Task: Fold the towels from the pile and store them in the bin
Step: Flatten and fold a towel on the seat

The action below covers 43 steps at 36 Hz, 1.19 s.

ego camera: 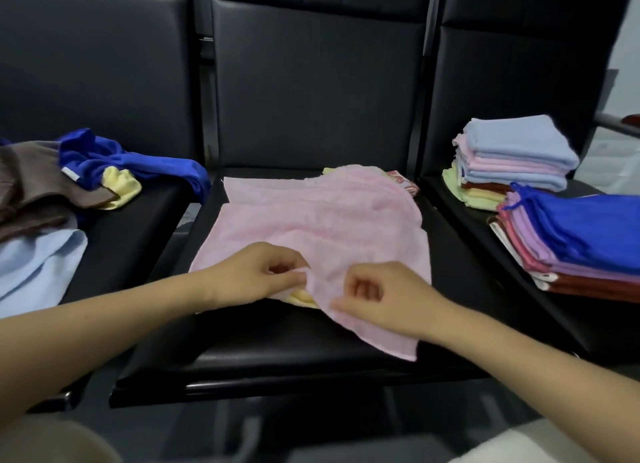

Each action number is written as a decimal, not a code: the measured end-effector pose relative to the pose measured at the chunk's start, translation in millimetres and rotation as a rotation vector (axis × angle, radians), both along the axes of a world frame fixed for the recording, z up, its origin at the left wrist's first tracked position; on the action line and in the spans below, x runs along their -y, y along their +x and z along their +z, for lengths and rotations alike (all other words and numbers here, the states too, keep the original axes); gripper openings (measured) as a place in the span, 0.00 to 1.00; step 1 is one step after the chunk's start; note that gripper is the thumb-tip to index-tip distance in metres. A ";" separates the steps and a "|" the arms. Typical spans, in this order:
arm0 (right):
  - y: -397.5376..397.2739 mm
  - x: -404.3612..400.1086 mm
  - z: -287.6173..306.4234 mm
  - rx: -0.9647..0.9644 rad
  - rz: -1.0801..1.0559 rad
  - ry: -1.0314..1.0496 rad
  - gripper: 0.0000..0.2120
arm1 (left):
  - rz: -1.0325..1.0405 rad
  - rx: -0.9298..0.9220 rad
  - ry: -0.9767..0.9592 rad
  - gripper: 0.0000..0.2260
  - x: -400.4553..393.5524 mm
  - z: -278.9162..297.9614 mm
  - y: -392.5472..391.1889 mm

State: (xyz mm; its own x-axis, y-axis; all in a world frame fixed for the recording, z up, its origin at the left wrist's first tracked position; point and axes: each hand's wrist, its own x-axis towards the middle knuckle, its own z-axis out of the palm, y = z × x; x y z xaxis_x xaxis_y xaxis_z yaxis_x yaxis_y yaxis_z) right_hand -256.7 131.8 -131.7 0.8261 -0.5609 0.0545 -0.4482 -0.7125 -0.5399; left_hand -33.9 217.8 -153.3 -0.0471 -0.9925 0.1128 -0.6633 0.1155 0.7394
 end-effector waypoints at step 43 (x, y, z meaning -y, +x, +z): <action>5.5 90.4 17.6 0.214 -0.282 0.130 0.18 | 0.271 0.146 0.135 0.18 37.4 38.1 57.7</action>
